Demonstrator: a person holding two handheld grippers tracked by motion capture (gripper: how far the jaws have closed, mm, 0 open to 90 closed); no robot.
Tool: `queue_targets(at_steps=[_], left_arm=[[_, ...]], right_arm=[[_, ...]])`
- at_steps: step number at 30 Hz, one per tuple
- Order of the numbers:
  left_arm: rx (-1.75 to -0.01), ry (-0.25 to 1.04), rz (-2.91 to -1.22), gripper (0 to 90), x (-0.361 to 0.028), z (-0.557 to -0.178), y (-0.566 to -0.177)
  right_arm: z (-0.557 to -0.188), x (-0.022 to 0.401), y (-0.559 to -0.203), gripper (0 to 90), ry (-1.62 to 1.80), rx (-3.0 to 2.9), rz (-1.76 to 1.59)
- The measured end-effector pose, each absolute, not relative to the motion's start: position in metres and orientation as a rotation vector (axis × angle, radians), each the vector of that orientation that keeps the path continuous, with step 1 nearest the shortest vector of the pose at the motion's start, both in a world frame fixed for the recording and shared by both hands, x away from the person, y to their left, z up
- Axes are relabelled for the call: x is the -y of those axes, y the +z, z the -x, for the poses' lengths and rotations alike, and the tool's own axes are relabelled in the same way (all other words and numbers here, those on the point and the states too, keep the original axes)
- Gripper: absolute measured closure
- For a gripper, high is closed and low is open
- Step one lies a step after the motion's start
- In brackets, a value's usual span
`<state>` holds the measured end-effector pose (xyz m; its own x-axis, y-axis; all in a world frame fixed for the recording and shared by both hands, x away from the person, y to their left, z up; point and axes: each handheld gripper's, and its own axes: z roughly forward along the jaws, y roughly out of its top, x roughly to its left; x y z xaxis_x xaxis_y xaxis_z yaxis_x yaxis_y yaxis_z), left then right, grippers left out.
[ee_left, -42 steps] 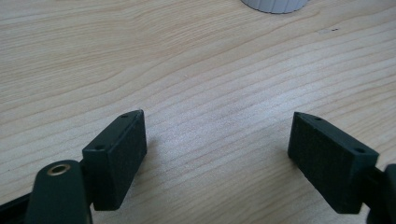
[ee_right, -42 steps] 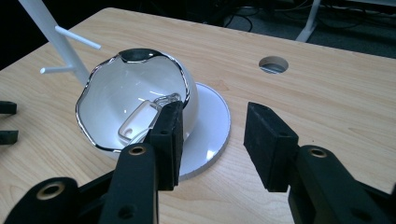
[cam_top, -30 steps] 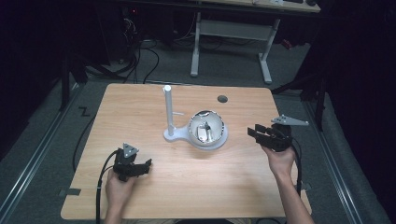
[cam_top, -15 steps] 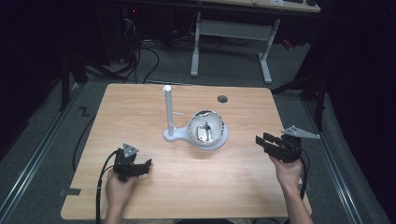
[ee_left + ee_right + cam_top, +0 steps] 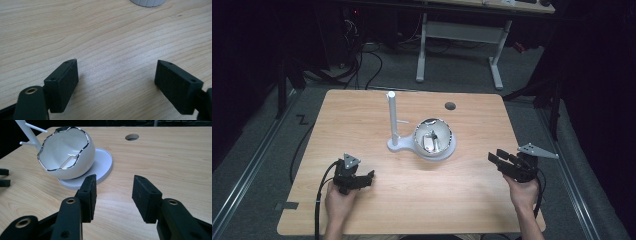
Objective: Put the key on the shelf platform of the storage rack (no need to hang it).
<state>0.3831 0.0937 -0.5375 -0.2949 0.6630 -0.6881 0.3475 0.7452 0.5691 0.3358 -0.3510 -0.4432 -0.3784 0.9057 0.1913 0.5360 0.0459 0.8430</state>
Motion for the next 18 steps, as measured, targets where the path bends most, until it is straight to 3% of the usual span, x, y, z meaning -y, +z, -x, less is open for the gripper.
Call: queue_targets(at_steps=[18], left_arm=[[-1.908, 0.382, -0.775, 19.5, -0.094, -0.383, -0.538]], right_arm=[[-0.332, 0.346, -0.469, 53.9, 1.329, -1.943, -1.473]])
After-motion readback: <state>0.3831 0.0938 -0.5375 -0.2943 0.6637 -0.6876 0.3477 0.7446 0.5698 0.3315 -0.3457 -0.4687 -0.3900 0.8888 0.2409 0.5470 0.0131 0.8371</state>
